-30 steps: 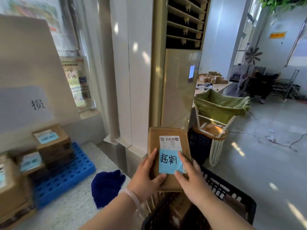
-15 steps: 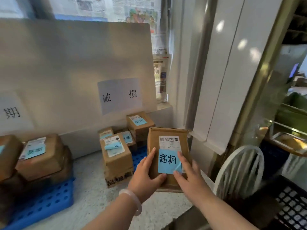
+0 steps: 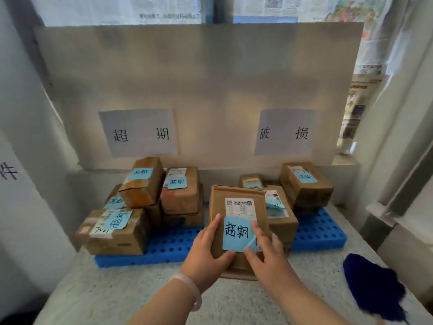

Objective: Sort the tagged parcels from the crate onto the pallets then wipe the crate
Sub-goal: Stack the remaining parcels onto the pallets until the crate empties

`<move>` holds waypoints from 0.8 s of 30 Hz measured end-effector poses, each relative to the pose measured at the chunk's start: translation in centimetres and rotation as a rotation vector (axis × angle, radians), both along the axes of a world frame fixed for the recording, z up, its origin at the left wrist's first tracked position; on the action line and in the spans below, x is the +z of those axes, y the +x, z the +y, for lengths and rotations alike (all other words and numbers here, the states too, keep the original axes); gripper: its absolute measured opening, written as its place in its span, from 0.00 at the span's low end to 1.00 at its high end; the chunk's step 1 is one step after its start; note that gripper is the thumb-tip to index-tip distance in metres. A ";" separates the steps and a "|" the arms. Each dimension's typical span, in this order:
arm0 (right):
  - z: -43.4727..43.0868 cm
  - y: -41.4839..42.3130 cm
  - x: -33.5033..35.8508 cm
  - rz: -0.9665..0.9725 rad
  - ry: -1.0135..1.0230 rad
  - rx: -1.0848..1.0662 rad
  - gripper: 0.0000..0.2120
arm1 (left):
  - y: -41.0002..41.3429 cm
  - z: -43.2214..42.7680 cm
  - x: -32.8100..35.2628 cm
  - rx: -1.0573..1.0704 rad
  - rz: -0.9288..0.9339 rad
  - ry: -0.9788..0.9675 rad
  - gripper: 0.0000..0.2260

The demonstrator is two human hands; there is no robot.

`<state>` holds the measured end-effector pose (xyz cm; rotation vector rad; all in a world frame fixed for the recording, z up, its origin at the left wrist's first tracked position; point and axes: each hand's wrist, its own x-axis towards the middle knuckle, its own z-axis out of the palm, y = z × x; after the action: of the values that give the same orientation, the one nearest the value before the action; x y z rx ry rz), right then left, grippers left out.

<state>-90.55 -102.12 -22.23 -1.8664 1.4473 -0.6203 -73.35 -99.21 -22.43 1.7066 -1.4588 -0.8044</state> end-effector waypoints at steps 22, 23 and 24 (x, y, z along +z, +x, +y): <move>-5.4 10.1 -3.5 0.149 0.164 0.336 0.27 | 9.3 -0.5 -4.3 0.269 0.080 0.259 0.39; -5.5 10.6 -3.9 0.160 0.183 0.326 0.27 | 9.8 -0.7 -4.6 0.260 0.072 0.284 0.39; -5.5 11.1 -4.2 0.169 0.200 0.315 0.27 | 10.3 -0.9 -4.9 0.252 0.068 0.303 0.39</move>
<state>-79.50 -107.65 -26.46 -1.9661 1.2287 -0.1635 -63.01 -100.13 -27.36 2.0182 -1.0882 -0.9697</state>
